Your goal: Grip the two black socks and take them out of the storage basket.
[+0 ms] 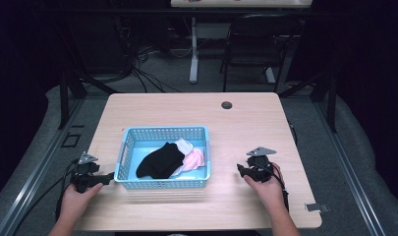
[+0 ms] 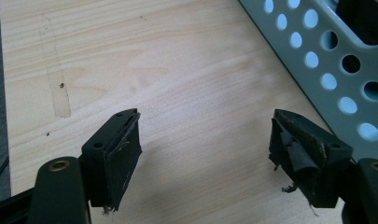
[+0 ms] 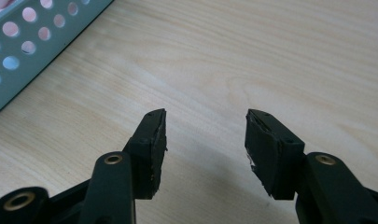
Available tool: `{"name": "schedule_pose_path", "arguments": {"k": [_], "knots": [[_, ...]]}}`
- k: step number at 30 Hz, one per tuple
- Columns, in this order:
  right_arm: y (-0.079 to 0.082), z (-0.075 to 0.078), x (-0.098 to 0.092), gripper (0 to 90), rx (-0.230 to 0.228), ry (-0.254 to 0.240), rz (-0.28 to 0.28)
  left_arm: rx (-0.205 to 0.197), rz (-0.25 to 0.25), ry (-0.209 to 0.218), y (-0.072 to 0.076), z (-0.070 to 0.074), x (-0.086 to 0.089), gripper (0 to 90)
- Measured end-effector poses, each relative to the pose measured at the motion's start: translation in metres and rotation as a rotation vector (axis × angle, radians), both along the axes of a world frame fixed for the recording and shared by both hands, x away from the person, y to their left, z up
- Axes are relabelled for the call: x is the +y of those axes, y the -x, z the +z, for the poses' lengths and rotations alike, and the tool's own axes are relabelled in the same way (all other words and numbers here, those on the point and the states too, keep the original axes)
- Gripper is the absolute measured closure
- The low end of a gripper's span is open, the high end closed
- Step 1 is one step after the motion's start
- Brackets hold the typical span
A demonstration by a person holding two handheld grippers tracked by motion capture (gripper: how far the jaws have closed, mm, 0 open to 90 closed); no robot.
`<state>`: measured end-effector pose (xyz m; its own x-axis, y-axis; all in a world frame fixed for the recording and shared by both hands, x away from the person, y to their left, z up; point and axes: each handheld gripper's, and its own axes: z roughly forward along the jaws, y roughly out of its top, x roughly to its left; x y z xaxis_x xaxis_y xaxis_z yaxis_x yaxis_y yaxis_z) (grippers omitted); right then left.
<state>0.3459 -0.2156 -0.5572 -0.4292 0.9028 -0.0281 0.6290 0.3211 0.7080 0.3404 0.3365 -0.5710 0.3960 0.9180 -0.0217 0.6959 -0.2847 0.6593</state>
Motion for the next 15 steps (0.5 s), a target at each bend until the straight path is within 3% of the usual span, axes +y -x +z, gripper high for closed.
{"name": "schedule_pose_path", "arguments": {"k": [3, 5, 9, 15], "knots": [[0.001, 0.005, 0.006, 48.7, 0.022, 0.0, -0.013, 0.008, 0.005, 0.003, 0.0, -0.001, 0.001, 24.6], [0.002, 0.012, 0.011, 47.9, 0.061, -0.007, -0.017, 0.007, 0.008, 0.0, 0.0, -0.002, 0.001, 24.7], [0.002, 0.021, 0.019, 52.6, 0.063, 0.0, 0.013, 0.019, 0.005, -0.002, -0.002, -0.004, 0.002, 24.7], [-0.001, 0.053, 0.038, 54.1, 0.062, -0.002, 0.064, 0.013, -0.002, 0.0, -0.001, -0.003, 0.001, 24.7]]}}
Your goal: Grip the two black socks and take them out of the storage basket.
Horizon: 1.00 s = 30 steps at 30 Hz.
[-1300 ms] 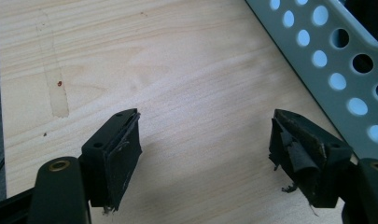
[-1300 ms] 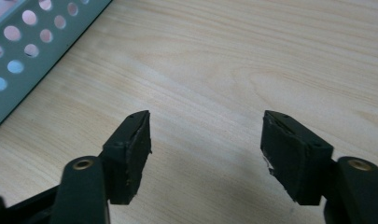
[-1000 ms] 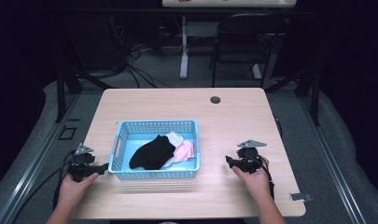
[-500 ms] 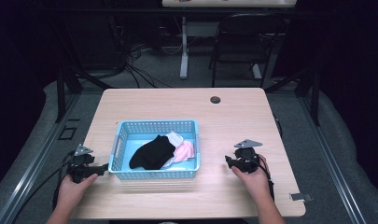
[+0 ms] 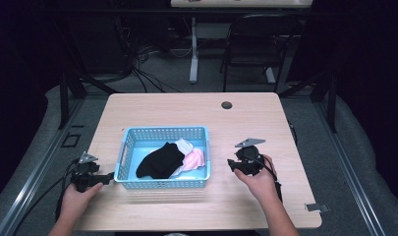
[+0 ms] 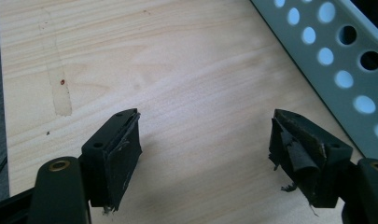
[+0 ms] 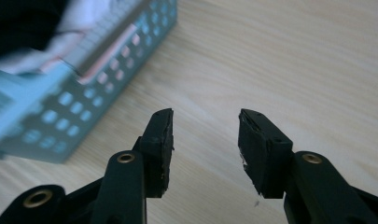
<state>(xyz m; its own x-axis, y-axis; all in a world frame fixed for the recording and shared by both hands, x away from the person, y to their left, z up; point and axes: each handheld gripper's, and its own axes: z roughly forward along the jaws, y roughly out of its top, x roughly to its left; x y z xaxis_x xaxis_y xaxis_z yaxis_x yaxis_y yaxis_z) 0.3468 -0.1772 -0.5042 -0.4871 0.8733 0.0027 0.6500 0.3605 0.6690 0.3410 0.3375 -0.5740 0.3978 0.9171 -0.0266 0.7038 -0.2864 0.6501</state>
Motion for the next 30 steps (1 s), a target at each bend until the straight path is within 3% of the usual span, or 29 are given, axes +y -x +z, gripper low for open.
{"name": "schedule_pose_path", "arguments": {"k": [6, 9, 11, 14, 18, 23, 26, 27, 29, 30], "knots": [[-0.014, 0.042, 0.023, 48.6, -0.033, -0.014, 0.141, -0.012, 0.008, 0.007, 0.005, 0.003, 0.001, 24.7], [-0.022, 0.056, 0.035, 46.6, -0.068, -0.045, 0.205, -0.01, 0.008, 0.005, 0.004, 0.002, 0.001, 24.7], [-0.027, 0.059, 0.044, 47.8, -0.065, -0.047, 0.232, -0.007, 0.007, 0.005, 0.004, 0.002, 0.001, 24.7], [-0.033, 0.059, 0.056, 50.2, -0.048, -0.052, 0.257, -0.003, 0.011, 0.006, 0.003, 0.0, 0.001, 24.7], [-0.045, 0.051, 0.086, 55.4, -0.072, -0.018, 0.311, -0.005, 0.013, 0.008, 0.002, 0.0, 0.002, 24.7], [-0.06, 0.038, 0.116, 55.8, -0.033, -0.05, 0.343, -0.005, 0.006, 0.006, 0.002, 0.001, 0.001, 24.7], [-0.063, 0.031, 0.126, 56.2, -0.031, -0.07, 0.342, -0.002, 0.005, 0.004, 0.001, 0.001, 0.001, 24.7], [-0.068, 0.024, 0.136, 56.5, -0.002, -0.068, 0.347, -0.002, 0.001, 0.002, 0.001, 0.001, 0.001, 24.7], [-0.07, 0.019, 0.143, 60.9, 0.013, -0.059, 0.342, -0.003, 0.001, 0.005, 0.002, 0.002, 0.001, 24.7], [-0.072, 0.015, 0.147, 62.2, 0.045, -0.076, 0.348, -0.003, 0.001, 0.005, 0.002, 0.002, 0.001, 24.7]]}}
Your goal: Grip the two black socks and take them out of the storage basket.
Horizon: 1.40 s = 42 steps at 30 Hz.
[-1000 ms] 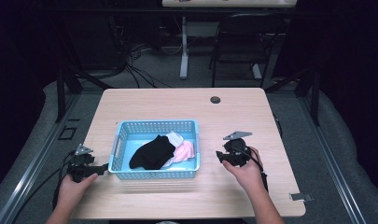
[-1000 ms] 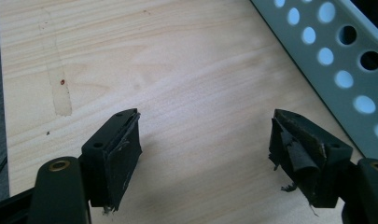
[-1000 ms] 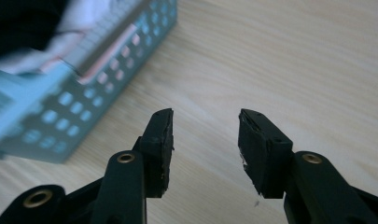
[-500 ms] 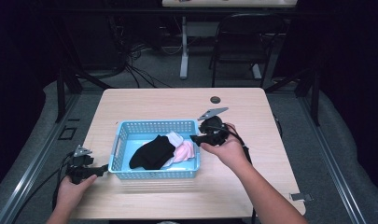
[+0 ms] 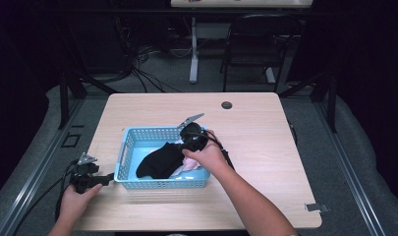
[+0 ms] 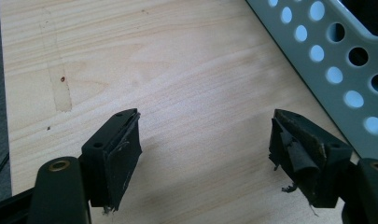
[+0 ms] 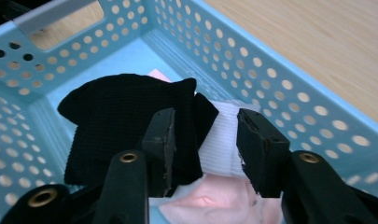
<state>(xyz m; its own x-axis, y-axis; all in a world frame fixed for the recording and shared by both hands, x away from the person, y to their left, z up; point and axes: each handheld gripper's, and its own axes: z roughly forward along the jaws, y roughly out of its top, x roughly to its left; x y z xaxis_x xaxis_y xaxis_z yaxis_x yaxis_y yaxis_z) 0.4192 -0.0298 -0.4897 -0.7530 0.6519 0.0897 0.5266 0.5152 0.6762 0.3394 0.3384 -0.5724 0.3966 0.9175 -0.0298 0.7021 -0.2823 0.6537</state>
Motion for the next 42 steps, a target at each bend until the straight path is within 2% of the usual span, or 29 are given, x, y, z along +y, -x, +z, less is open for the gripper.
{"name": "schedule_pose_path", "arguments": {"k": [1, 6, 7, 9, 13, 16, 22, 25, 28, 29, 31, 34, 39, 42], "knots": [[-0.002, -0.003, 0.003, 62.7, 0.023, -0.006, 0.005, -0.004, 0.001, 0.003, 0.0, 0.0, 0.0, 24.7], [-0.006, -0.014, 0.015, 64.0, 0.025, 0.029, 0.006, -0.004, 0.001, 0.002, 0.0, 0.0, 0.0, 24.7], [-0.007, -0.016, 0.017, 64.7, 0.027, 0.006, -0.003, -0.005, 0.001, 0.002, 0.0, 0.0, 0.0, 24.7], [-0.009, -0.019, 0.02, 66.3, 0.031, 0.022, 0.002, -0.004, 0.0, 0.002, 0.0, 0.0, 0.0, 24.7], [-0.011, -0.024, 0.026, 72.9, 0.06, 0.035, 0.001, -0.002, 0.0, 0.001, 0.0, 0.0, 0.0, 24.7], [-0.011, -0.025, 0.029, 81.7, 0.055, 0.051, 0.013, -0.003, -0.001, 0.0, 0.0, 0.0, 0.0, 24.6], [-0.005, -0.022, 0.028, 87.4, 0.023, 0.037, 0.025, -0.002, 0.0, 0.001, 0.0, 0.0, 0.0, 24.7], [0.002, -0.017, 0.027, 87.7, 0.001, 0.001, 0.029, -0.004, 0.002, 0.0, 0.0, 0.0, 0.0, 24.7], [0.008, -0.008, 0.026, 87.8, -0.024, -0.001, 0.047, -0.003, 0.001, -0.001, 0.0, 0.0, 0.0, 24.7], [0.015, 0.002, 0.026, 88.0, -0.057, -0.024, 0.058, 0.0, 0.0, -0.001, 0.0, 0.0, 0.0, 24.7], [0.021, 0.011, 0.025, 88.1, -0.072, -0.049, 0.071, -0.006, 0.001, -0.002, 0.0, 0.0, 0.0, 24.7], [0.031, 0.025, 0.023, 88.2, -0.105, -0.057, 0.084, -0.006, -0.002, -0.007, 0.0, 0.0, 0.0, 24.7], [0.041, 0.047, 0.015, 88.3, -0.127, -0.099, 0.099, -0.005, -0.002, -0.008, 0.0, 0.0, 0.0, 24.7], [0.044, 0.057, 0.008, 88.4, -0.129, -0.147, 0.094, -0.004, -0.002, -0.008, 0.0, 0.0, 0.0, 24.7]]}}
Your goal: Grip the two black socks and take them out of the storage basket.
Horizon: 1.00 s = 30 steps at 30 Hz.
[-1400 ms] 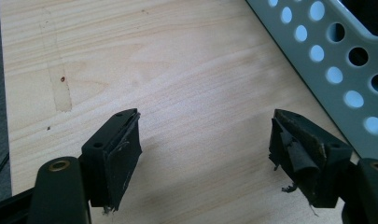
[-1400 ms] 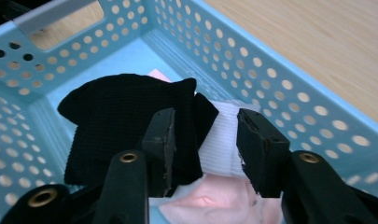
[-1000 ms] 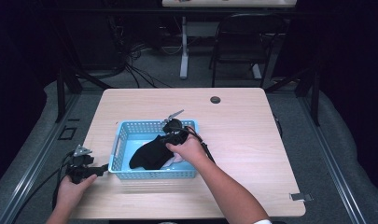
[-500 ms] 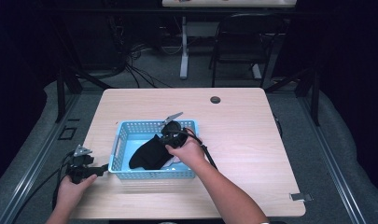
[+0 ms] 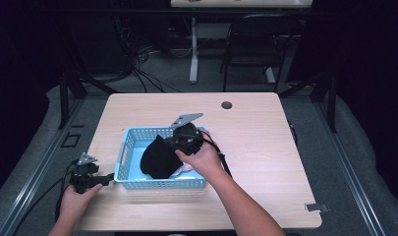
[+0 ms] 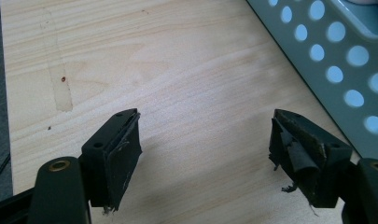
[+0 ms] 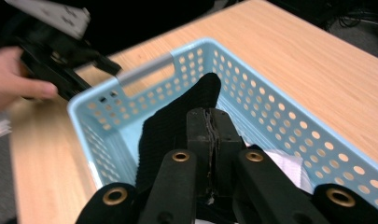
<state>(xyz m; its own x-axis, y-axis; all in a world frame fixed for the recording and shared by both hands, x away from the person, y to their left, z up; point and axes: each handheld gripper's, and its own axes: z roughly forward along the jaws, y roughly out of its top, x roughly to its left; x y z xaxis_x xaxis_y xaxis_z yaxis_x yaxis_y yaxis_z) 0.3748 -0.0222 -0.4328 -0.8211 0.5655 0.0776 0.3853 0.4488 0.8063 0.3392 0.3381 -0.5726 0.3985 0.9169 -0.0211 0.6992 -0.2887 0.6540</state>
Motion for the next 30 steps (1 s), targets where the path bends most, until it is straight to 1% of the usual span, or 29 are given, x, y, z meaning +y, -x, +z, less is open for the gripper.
{"name": "schedule_pose_path", "arguments": {"k": [4, 6, 7, 8, 10, 11, 12, 13, 16, 17, 18, 19, 20, 21, 23, 27, 28, 29, 30], "knots": [[0.006, 0.015, -0.013, 88.4, -0.013, -0.044, -0.007, -0.002, 0.001, 0.001, 0.0, 0.0, 0.0, 24.7], [0.007, 0.017, -0.016, 88.4, -0.014, -0.051, -0.008, -0.002, 0.001, 0.0, 0.0, 0.0, 0.0, 24.7], [0.011, 0.024, -0.025, 88.5, -0.025, -0.066, -0.014, -0.001, 0.001, -0.001, 0.0, 0.0, 0.0, 24.7], [0.013, 0.027, -0.029, 88.5, -0.028, -0.074, -0.017, 0.0, 0.0, -0.002, 0.0, 0.0, 0.0, 24.7], [0.015, 0.033, -0.037, 88.5, -0.036, -0.075, -0.02, 0.0, -0.001, -0.005, 0.0, 0.0, 0.0, 24.7], [0.017, 0.037, -0.04, 88.5, -0.033, -0.069, -0.02, 0.0, -0.001, -0.005, 0.0, 0.0, 0.0, 24.7], [0.017, 0.037, -0.04, 88.5, -0.033, -0.069, -0.02, 0.0, -0.001, -0.005, 0.0, 0.0, 0.0, 24.7], [0.019, 0.044, -0.048, 88.5, -0.038, -0.066, -0.022, 0.002, -0.001, -0.005, 0.0, 0.0, 0.0, 24.7], [0.024, 0.055, -0.06, 88.5, -0.05, -0.055, -0.034, 0.004, 0.0, -0.006, 0.0, 0.0, -0.001, 24.7], [0.026, 0.06, -0.066, 88.5, -0.052, -0.052, -0.039, 0.003, 0.0, -0.006, 0.0, 0.0, -0.001, 24.7], [0.027, 0.062, -0.07, 88.5, -0.056, -0.051, -0.044, 0.003, 0.0, -0.006, 0.0, 0.0, -0.001, 24.7], [0.027, 0.062, -0.07, 88.5, -0.056, -0.051, -0.044, 0.004, 0.0, -0.006, 0.0, -0.001, -0.001, 24.7], [0.033, 0.069, -0.083, 88.5, -0.067, -0.05, -0.062, 0.004, 0.0, -0.006, 0.0, -0.001, 0.0, 24.7], [0.035, 0.072, -0.088, 88.5, -0.072, -0.046, -0.071, 0.005, 0.0, -0.006, 0.0, -0.001, 0.0, 24.7], [0.04, 0.075, -0.097, 88.4, -0.081, -0.044, -0.082, 0.007, 0.002, -0.006, 0.001, -0.001, 0.0, 24.7], [0.048, 0.079, -0.117, 88.5, -0.095, -0.021, -0.126, 0.007, 0.001, -0.007, 0.001, -0.001, -0.001, 24.7], [0.048, 0.079, -0.117, 88.5, -0.095, -0.021, -0.126, 0.007, 0.001, -0.007, 0.001, -0.001, -0.001, 24.7], [0.049, 0.078, -0.125, 88.5, -0.092, -0.014, -0.147, 0.007, 0.002, -0.008, 0.0, -0.001, -0.001, 24.7], [0.05, 0.078, -0.128, 88.5, -0.09, -0.012, -0.153, 0.007, 0.002, -0.009, 0.0, -0.001, -0.001, 24.7]]}}
